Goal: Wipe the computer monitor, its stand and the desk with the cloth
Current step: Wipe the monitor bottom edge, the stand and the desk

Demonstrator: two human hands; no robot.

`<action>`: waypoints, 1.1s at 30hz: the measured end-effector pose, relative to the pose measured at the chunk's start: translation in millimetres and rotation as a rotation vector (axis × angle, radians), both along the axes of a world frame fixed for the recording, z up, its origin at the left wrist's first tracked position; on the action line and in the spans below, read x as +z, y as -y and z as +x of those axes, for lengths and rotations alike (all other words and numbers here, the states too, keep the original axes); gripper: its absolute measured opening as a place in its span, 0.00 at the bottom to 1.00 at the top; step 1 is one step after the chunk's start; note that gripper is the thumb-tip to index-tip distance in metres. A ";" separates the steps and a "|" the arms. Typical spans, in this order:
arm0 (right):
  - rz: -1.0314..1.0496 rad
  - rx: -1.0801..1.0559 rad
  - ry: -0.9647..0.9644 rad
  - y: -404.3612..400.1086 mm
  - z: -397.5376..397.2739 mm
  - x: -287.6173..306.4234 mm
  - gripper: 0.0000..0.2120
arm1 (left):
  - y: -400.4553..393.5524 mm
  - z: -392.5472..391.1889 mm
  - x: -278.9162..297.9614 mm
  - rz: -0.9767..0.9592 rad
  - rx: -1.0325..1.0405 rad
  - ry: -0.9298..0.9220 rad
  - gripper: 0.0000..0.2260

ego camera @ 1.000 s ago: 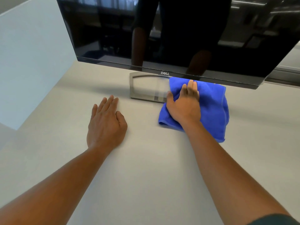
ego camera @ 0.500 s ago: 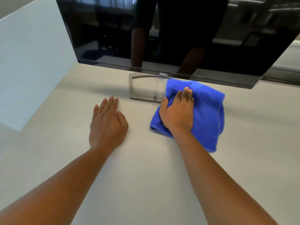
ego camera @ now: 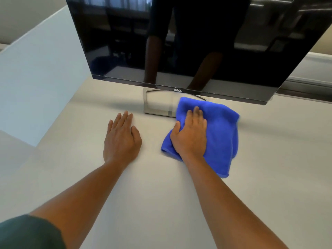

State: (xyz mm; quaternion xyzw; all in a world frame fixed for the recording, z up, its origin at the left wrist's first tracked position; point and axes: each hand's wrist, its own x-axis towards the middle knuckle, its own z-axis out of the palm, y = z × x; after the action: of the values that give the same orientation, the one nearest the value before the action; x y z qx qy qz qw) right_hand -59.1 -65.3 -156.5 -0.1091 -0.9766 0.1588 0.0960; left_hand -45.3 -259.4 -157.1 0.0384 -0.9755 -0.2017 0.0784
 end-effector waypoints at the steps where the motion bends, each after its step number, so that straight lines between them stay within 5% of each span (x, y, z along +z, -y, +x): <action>1: -0.016 -0.073 0.010 1.0 -0.1 0.8 0.31 | 0.3 0.0 -0.1 0.004 0.000 -0.001 0.23; 7: 0.022 0.106 0.070 6.5 5.2 9.1 0.27 | -0.5 -2.7 -0.3 0.000 -0.004 0.012 0.23; 13: 0.047 0.067 0.056 1.5 -3.2 43.0 0.09 | -1.2 -3.8 1.2 -0.010 -0.012 0.025 0.24; 17: -0.182 0.029 -0.244 25.4 7.0 63.1 0.02 | -1.4 -4.3 4.1 -0.012 -0.017 0.050 0.25; 23: -0.313 0.006 -0.602 67.0 -8.4 86.4 0.09 | 5.3 -5.6 4.6 -0.083 -0.098 0.138 0.29; 33: -0.026 0.175 -0.495 64.9 -38.7 85.8 0.10 | 6.6 -5.7 2.5 -0.014 -0.089 0.099 0.26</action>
State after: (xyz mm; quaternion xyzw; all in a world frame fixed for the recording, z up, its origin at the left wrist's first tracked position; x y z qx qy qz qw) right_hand -97.8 -130.2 -70.7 0.0170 -0.9269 0.2009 0.3166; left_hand -51.0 -266.0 -154.6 0.0043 -0.9804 -0.1958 0.0212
